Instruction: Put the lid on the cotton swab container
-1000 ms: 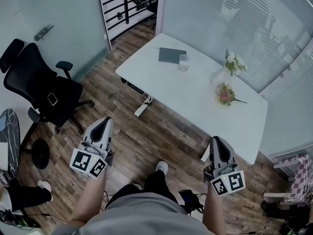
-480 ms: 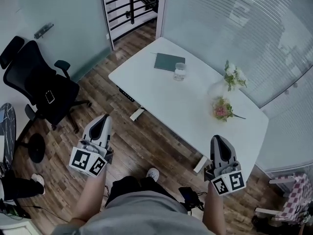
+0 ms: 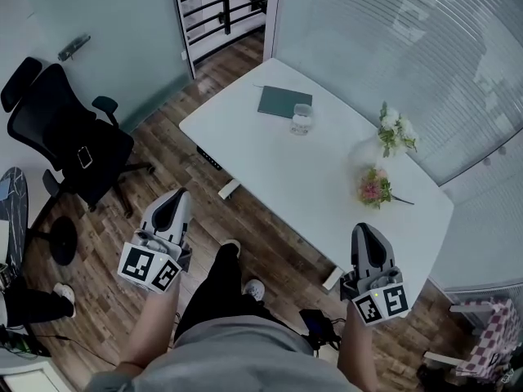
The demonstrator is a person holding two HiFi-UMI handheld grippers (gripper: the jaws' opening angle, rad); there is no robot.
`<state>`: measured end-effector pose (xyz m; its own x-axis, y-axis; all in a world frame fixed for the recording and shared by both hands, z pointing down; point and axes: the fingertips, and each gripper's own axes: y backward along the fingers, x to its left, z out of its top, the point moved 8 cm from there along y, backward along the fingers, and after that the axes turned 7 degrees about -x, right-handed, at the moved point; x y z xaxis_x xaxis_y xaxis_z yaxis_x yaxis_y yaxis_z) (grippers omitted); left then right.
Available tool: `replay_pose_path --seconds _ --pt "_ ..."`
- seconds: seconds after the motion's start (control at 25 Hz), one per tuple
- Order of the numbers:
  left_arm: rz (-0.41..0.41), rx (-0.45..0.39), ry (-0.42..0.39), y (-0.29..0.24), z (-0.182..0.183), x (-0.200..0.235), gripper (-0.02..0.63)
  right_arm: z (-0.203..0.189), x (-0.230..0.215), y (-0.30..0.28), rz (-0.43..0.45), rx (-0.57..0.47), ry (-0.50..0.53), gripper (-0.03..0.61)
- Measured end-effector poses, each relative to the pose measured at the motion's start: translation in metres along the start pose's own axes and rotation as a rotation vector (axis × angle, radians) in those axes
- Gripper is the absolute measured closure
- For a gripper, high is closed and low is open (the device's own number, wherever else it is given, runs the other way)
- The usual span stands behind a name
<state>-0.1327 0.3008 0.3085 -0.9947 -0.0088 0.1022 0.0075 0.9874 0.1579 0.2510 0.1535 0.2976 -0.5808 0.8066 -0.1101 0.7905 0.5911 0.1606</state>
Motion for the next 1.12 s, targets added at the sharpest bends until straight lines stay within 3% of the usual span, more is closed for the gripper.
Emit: replay_pose_path --seconds 0.56,0.76,1.12 --pt "-0.108 -0.002 0.035 -0.105 -0.018 0.042 0.612 -0.008 -0.032 -0.069 -0.066 0.017 0.022 0.555" --pt "-0.188 -0.019 0.069 -0.154 -0.014 0.059 0.612 -0.004 -0.046 -0.100 -0.106 0.022 0.024 0.555" --pt "-0.323 0.011 0.053 -0.244 -0.022 0.090 0.612 0.004 -0.060 -0.156 -0.193 0.018 0.071 0.555"
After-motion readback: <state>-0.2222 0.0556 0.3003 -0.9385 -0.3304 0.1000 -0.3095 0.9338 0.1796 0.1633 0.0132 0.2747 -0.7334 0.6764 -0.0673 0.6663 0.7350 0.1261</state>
